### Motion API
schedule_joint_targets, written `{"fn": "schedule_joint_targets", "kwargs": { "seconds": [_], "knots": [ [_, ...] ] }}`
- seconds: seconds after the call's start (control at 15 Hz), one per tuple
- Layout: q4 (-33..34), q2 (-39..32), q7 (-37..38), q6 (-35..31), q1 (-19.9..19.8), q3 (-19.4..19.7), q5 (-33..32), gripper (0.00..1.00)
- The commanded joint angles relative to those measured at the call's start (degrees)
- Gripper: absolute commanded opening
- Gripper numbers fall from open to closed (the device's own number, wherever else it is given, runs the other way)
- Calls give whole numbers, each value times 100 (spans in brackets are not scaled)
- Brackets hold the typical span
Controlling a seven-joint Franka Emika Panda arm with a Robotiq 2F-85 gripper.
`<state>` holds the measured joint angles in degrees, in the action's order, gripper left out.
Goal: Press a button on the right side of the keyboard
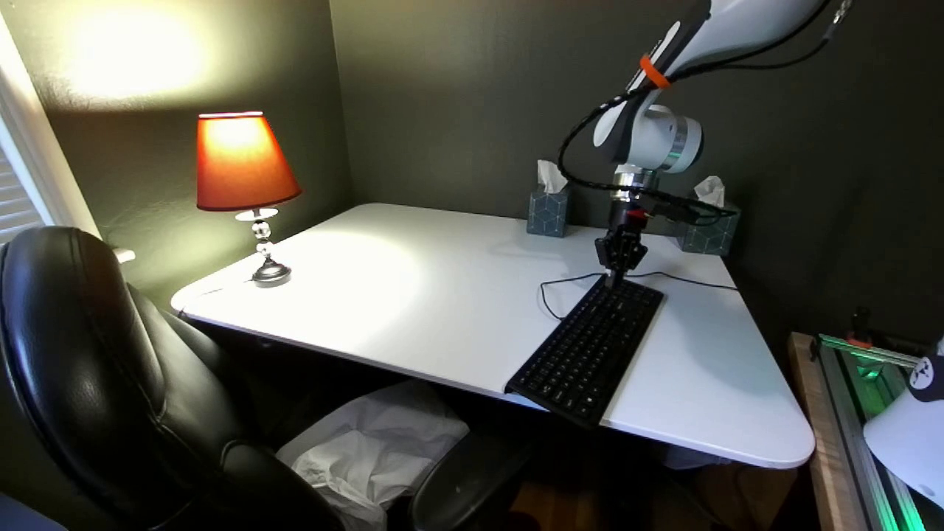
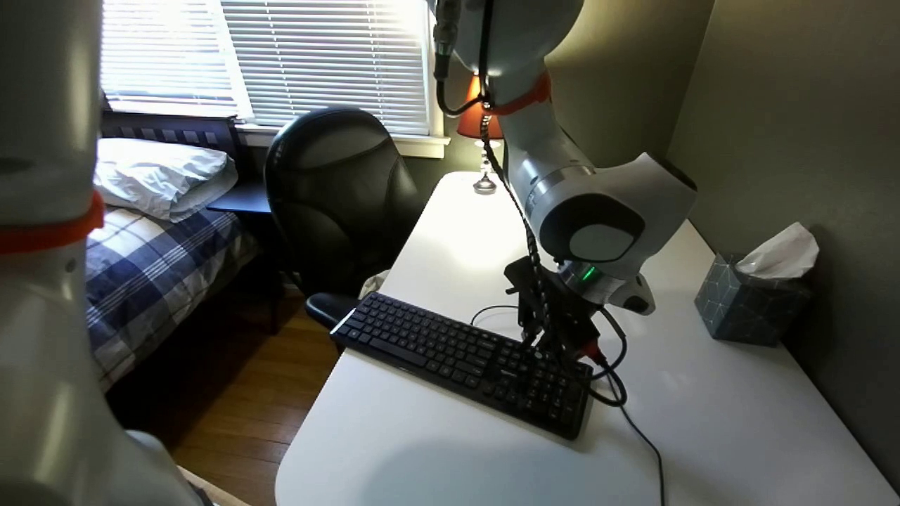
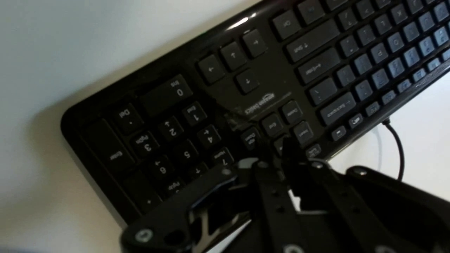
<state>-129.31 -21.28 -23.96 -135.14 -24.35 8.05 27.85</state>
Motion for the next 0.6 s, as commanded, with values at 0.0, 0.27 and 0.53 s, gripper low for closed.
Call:
{"fn": "schedule_joint_targets", "kwargs": {
  "seconds": [0.0,0.27,0.53],
  "knots": [
    [-379,440,-125,-99,39,27,-73,49],
    [-622,810,-160,-254,130,103,-197,78],
    [-897,1170,-162,-557,222,173,-277,100]
  ]
}}
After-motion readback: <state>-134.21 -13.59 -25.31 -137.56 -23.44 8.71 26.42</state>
